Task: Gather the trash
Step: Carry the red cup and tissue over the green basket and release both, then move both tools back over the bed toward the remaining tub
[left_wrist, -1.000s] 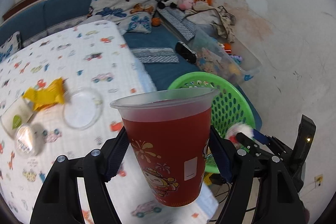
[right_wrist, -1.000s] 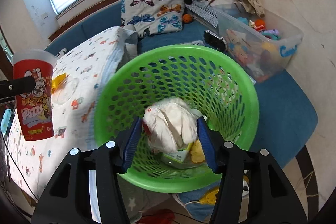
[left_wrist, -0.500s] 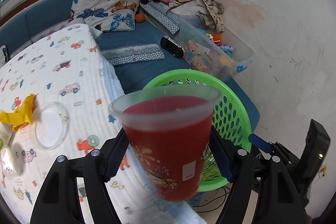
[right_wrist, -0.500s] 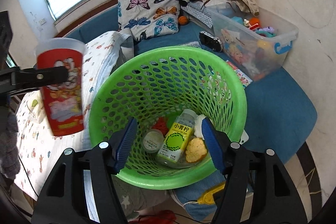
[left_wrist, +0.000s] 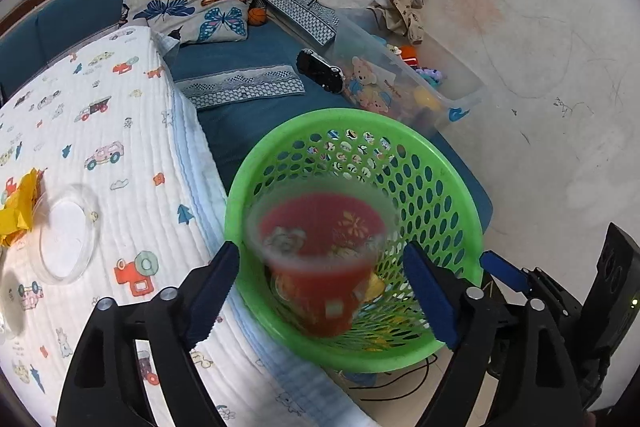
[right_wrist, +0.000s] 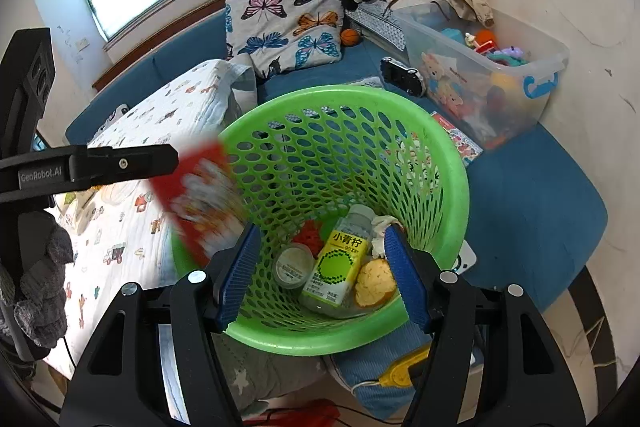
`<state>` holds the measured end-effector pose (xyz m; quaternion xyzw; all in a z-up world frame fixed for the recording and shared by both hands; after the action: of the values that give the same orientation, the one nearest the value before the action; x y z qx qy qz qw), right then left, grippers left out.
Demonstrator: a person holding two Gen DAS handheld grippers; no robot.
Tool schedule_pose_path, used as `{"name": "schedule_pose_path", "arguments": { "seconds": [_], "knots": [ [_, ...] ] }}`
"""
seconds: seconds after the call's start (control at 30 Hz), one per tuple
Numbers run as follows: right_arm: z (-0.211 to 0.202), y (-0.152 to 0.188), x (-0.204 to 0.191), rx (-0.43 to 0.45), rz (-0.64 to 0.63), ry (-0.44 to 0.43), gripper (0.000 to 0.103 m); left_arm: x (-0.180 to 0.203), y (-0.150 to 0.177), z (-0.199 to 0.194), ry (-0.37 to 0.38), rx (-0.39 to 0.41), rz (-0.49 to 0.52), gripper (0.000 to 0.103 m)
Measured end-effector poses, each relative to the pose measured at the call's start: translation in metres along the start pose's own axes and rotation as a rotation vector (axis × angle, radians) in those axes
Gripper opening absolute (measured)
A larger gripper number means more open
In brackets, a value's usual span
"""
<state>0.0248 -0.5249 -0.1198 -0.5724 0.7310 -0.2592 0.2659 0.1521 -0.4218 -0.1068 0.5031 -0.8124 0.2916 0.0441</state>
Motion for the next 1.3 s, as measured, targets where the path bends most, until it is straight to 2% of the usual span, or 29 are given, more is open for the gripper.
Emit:
{"name": "schedule_pose_path", "arguments": {
  "seconds": [0.3,0.6,0.83,1.3],
  "knots": [
    [-0.006,-0.004,-0.015,0.011,-0.020,-0.009,0.065,-0.012,0.007,-0.021,0.012,0.024,-0.005,0.082],
    [-0.014,-0.013,-0.041,0.027,-0.065,-0.033,0.065,-0.055,0.017,-0.057,-0.013,0.079,-0.064,0.082],
    [-0.011,-0.030,-0.083,0.036,-0.142,-0.073,0.066,-0.112,0.025,-0.090,-0.083,0.139,-0.126,0.082],
    [0.026,-0.055,-0.184,0.005,-0.295,-0.189,0.066,-0.243,0.040,-0.143,-0.207,0.218,-0.357,0.082]
  ]
}}
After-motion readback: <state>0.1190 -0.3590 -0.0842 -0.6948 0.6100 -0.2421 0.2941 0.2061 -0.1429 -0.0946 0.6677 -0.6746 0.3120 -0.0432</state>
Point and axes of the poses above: each gripper's, at about its wrist camera, not at the fingertips, and z roughly the way its jaws point, x to its right, y to its underside, the point moved 9 cm from there along z, roughly the way its jaws point, and after that the axes turned 14 degrees about -z, right-handed, at the moved point
